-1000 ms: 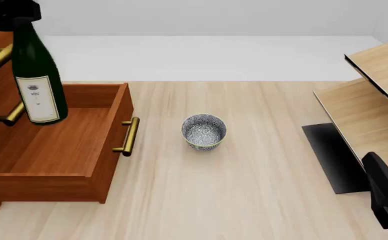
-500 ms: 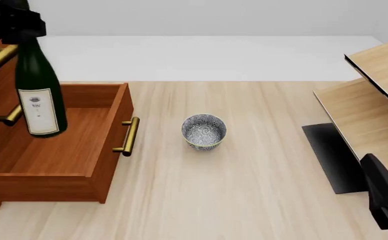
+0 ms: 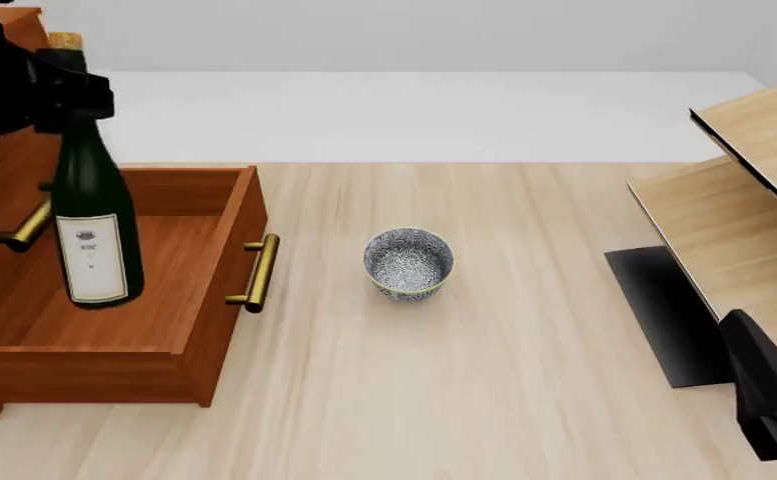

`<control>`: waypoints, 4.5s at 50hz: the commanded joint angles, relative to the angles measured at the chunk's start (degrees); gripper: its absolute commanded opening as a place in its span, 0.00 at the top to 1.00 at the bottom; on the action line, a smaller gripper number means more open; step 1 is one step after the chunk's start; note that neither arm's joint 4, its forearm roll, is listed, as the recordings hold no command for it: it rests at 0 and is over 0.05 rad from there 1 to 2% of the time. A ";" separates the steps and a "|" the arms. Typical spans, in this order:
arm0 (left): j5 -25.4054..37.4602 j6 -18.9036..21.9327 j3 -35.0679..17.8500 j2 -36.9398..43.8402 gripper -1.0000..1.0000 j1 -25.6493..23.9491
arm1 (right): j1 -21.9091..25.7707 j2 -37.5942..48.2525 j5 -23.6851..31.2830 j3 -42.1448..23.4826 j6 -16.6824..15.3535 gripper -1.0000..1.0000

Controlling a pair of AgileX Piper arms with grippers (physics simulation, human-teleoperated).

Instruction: Put the wine bottle in the bottom drawer of the cabinet.

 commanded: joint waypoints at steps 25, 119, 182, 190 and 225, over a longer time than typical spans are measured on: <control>0.71 -2.39 2.10 -0.83 1.00 -0.40 | 0.35 0.00 0.30 -0.44 0.05 0.00; -16.32 -0.18 9.49 11.00 1.00 1.97 | -0.99 0.00 1.51 0.07 -0.67 0.00; -24.42 -1.87 11.45 21.04 1.00 1.35 | -1.96 0.00 1.80 0.50 -0.68 0.00; -25.79 -4.28 11.63 22.61 1.00 1.34 | -2.03 0.00 2.08 0.33 -1.00 0.00; -30.65 -6.56 11.90 29.45 1.00 2.08 | -2.36 0.00 2.54 0.27 -1.09 0.00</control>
